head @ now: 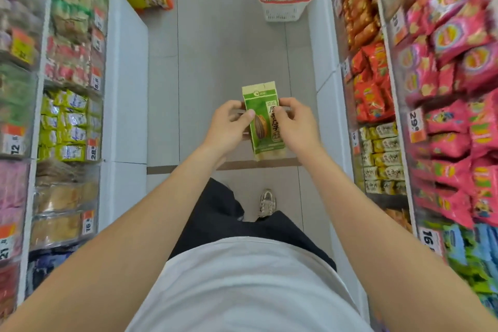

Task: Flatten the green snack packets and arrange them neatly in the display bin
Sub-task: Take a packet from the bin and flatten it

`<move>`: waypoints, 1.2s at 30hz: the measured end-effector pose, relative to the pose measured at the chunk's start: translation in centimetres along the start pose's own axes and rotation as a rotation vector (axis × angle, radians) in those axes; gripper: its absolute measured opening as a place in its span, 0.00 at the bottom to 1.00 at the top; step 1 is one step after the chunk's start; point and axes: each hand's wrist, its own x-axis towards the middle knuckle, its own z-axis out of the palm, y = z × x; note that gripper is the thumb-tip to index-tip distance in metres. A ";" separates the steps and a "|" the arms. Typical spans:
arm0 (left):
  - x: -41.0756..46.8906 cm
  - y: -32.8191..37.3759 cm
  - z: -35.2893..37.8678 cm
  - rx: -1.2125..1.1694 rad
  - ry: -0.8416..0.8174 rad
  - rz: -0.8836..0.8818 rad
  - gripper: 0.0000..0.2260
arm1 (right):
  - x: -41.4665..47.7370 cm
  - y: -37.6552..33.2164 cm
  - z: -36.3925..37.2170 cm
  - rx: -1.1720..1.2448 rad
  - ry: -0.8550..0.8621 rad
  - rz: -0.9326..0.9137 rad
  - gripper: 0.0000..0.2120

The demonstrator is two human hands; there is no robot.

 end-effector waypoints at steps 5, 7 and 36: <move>11.0 6.4 -4.7 -0.046 0.059 0.052 0.12 | 12.2 -6.1 4.2 0.007 -0.006 0.016 0.12; 16.2 9.2 -7.2 -0.051 0.062 0.069 0.13 | 17.3 -9.2 6.3 0.019 0.009 0.014 0.11; 77.7 52.3 -8.6 0.762 -0.429 0.225 0.26 | 77.9 -33.9 6.8 0.274 0.419 0.336 0.09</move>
